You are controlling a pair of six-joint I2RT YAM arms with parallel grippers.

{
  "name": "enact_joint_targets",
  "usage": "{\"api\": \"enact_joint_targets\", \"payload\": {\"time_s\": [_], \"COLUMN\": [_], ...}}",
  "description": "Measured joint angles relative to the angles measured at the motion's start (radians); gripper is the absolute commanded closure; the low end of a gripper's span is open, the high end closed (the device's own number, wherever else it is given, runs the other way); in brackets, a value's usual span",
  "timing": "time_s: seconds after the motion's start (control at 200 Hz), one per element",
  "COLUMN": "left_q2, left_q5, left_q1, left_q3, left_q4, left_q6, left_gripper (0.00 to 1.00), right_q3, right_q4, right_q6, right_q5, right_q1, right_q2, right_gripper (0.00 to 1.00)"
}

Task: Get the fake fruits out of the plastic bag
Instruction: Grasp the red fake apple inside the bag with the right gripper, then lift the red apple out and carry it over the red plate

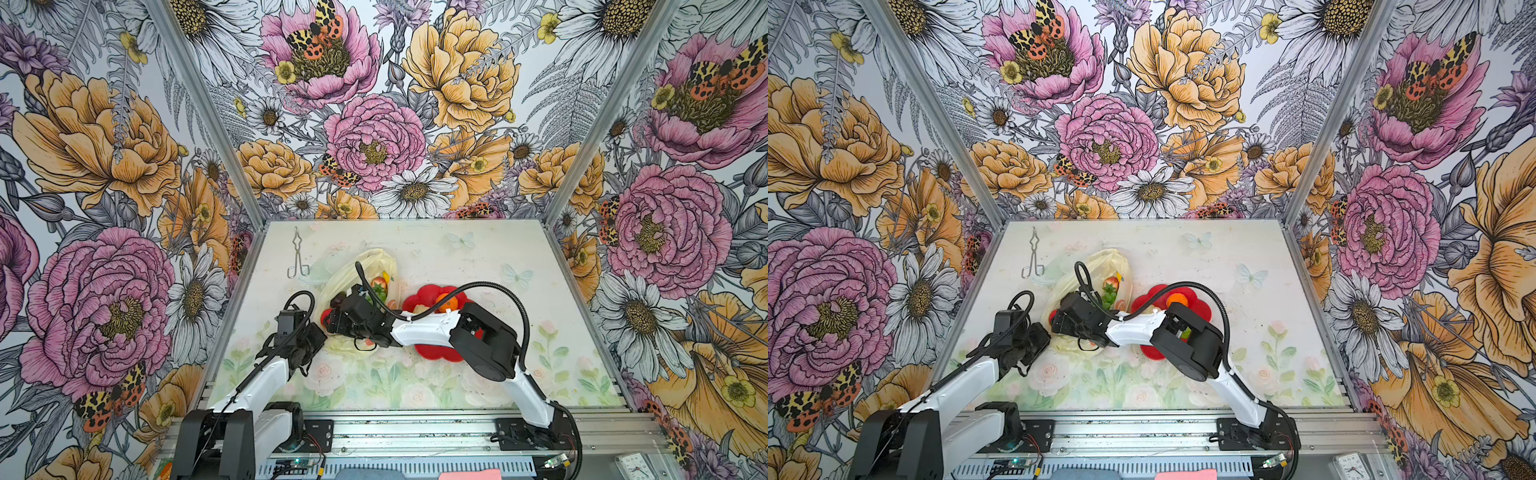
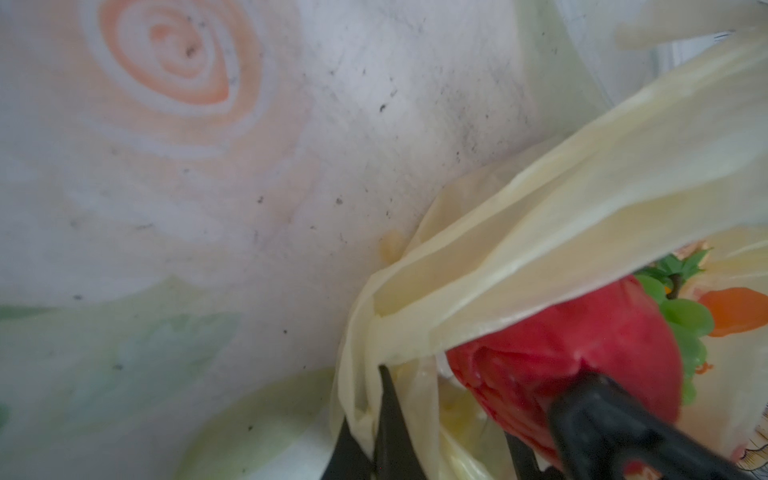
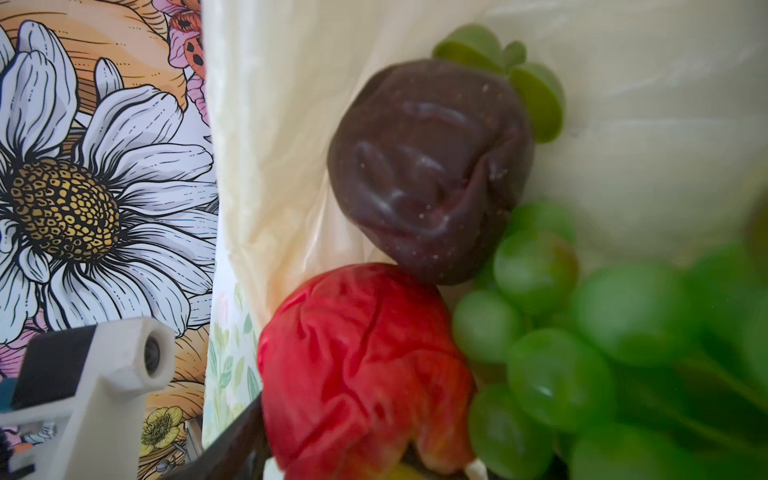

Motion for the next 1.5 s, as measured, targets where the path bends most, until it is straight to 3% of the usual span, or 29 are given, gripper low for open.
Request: {"api": "enact_joint_targets", "payload": {"time_s": [0.47, 1.021, 1.501], "left_q2": [-0.035, -0.032, 0.047], "left_q5": [0.0, -0.035, -0.105], "left_q1": [-0.003, -0.003, -0.003], "left_q3": [-0.007, 0.042, 0.151], "left_q4": [-0.034, -0.092, -0.101], "left_q6": [0.0, 0.039, 0.161], "left_gripper": [0.98, 0.98, 0.99], "right_q3": [0.008, -0.002, -0.131], "right_q4": [0.0, -0.053, -0.163], "right_q6": [-0.051, -0.185, -0.342], "right_q5": [0.008, 0.066, 0.112], "right_q1": [-0.002, 0.007, 0.019], "right_q2": [0.004, -0.061, -0.316], "right_gripper": [0.36, 0.39, 0.4]}}
